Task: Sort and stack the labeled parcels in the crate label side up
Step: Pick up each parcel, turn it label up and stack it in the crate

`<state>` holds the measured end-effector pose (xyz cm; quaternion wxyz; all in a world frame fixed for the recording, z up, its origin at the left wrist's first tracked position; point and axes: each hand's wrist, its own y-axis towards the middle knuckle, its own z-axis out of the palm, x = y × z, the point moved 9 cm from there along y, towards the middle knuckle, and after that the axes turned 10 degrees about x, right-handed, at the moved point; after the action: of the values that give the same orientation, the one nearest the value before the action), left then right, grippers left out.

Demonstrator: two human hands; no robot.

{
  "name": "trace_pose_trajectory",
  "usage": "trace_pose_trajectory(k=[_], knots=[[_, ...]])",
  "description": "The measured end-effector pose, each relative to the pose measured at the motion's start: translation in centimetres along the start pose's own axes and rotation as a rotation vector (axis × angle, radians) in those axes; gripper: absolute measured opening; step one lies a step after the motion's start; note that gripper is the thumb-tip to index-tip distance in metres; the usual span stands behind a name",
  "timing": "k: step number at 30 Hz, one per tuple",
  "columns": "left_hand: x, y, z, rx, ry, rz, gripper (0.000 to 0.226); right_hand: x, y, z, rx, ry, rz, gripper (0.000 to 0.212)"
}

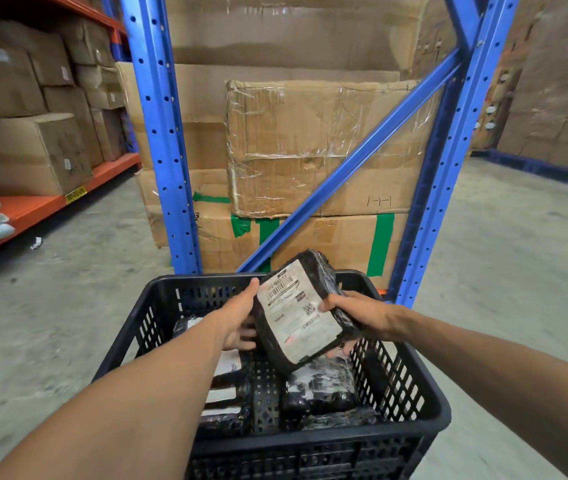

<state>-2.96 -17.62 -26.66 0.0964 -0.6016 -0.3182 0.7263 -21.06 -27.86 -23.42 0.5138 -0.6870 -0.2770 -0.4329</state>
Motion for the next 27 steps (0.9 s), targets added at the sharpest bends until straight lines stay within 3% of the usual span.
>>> trace_pose_trajectory(k=[2,5,10,18,27], knots=[[0.9,-0.6,-0.4,0.118,-0.058,-0.023,0.074,0.9,0.9,1.4,0.057,0.058,-0.021,0.07],[1.6,-1.5,-2.1,0.128,-0.096,0.004,0.06,1.7,2.4,3.5,0.134,0.064,-0.007,0.053],[2.8,-2.3,-6.3,-0.03,-0.098,0.033,0.035,1.8,5.2,5.8,0.078,0.027,0.054,0.047],[2.8,-2.3,-12.6,-0.195,0.016,0.069,0.043,0.9,10.6,10.4,0.003,0.071,0.116,0.045],[3.8,0.6,-14.4,-0.379,0.087,0.094,0.037,-0.1,13.8,10.7,0.01,-0.097,0.153,0.065]])
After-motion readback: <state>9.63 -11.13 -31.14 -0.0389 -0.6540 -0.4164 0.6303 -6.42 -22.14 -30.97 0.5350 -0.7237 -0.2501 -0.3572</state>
